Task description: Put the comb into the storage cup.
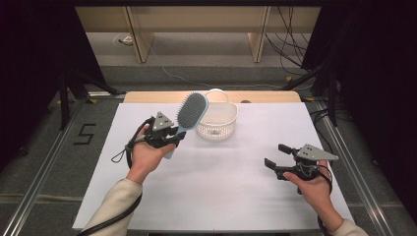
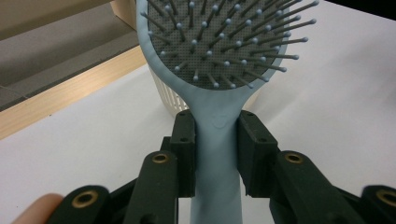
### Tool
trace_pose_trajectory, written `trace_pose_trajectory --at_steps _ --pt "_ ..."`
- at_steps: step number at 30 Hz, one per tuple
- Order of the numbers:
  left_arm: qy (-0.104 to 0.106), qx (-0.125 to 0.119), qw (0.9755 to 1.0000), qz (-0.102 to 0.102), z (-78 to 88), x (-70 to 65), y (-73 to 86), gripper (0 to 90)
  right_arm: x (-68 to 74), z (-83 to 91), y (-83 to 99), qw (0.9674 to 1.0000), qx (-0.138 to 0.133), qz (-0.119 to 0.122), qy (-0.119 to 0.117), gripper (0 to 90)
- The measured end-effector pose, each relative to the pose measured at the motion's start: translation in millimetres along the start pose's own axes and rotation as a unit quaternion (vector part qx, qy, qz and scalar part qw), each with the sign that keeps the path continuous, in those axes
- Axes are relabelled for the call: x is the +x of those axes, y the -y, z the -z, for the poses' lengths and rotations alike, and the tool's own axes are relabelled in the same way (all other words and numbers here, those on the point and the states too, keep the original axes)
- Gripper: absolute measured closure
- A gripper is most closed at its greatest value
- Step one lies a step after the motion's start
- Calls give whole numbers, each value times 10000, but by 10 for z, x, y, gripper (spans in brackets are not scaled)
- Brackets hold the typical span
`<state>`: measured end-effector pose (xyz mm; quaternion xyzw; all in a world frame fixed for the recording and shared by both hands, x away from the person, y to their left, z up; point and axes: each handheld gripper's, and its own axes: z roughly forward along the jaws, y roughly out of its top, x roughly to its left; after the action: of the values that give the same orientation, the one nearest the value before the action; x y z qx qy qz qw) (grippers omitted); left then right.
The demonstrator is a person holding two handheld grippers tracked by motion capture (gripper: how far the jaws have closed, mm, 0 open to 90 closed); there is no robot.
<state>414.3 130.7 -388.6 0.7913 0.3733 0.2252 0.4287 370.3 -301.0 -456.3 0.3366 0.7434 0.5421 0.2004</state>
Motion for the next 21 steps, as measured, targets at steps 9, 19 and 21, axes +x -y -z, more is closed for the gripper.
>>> trace_pose_trajectory --at_steps 9,19,21 --pt "19 -31 10000 -8 -11 -6 -24 700 1 0 0 10000 -3 2 5 191" --pt "36 -68 10000 -3 -23 -12 -47 700 0 -3 2 10000 -4 -2 5 191" --pt "40 -80 10000 2 -27 -14 -55 700 0 -2 2 10000 0 -1 9 191"
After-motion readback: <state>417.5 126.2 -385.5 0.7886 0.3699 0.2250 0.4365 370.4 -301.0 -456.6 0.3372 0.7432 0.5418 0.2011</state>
